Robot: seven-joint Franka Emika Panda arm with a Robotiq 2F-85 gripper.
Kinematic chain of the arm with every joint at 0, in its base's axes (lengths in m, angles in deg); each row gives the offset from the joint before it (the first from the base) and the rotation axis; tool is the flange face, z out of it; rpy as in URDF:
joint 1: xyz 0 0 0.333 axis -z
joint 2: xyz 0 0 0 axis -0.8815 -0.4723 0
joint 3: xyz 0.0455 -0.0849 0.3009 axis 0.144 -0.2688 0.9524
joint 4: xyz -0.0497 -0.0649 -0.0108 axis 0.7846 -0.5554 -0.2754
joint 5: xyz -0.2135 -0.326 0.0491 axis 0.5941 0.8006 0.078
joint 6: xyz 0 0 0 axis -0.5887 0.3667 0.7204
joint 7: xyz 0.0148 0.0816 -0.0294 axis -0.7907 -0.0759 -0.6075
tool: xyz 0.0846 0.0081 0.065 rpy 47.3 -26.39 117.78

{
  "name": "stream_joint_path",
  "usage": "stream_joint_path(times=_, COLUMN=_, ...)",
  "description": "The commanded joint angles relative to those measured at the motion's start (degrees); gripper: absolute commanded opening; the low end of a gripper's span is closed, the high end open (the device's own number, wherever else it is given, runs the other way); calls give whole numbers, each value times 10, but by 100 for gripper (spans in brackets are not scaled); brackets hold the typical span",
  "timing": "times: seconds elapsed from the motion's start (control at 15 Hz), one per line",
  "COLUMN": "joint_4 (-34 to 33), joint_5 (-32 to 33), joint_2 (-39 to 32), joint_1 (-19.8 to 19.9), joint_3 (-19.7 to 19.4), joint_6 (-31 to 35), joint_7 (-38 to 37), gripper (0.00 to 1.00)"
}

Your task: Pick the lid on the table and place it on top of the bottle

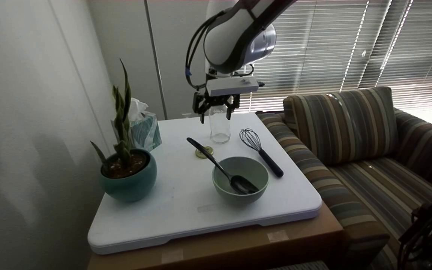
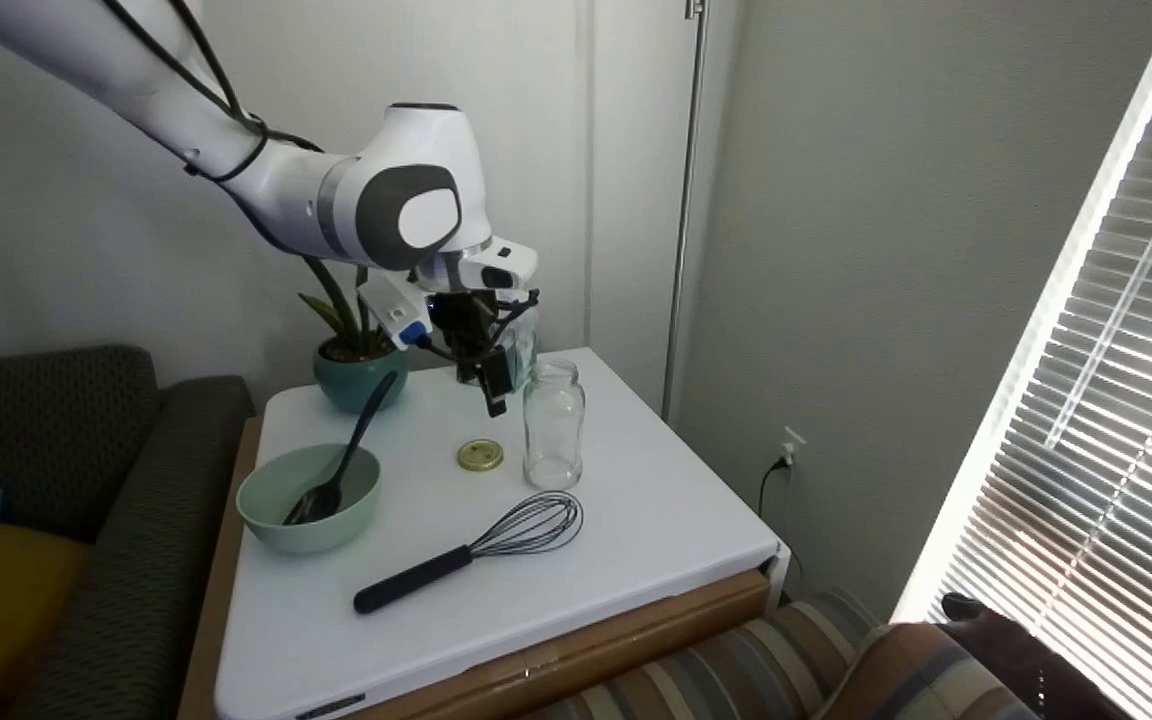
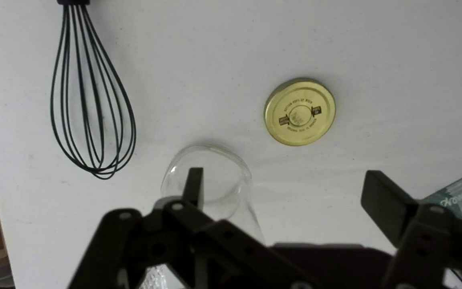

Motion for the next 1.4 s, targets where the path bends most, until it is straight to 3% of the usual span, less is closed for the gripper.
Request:
stream_joint_path(times=0.0, joint_4=-61, joint_5=2, joint_2=-52, joint_1=-18, joint_3=-24, joint_6=0, joint_7=-50, gripper=100)
stream_joint_path(times=0.2, joint_4=-82, joint_5=-2, joint_2=-82, joint_1=-24, joint_3=-37, joint_6=11, joint_7=-99, gripper=100)
stream_joint_path(times=0.73, joint_4=-167, joint_5=-18, joint_2=-147, joint_1=-8, joint_3=-17, joint_6=17, joint_7=-147, gripper=100)
stream_joint_path(times=1.13, joint_4=-173, joint_5=-9, joint_2=-150, joint_1=-14, joint_3=-23, joint_6=9, joint_7=-151, gripper=100)
stream_joint_path(times=1.33, joint_4=-165, joint_5=-11, joint_2=-143, joint_1=-2, joint_3=10, joint_6=11, joint_7=-82, gripper=100)
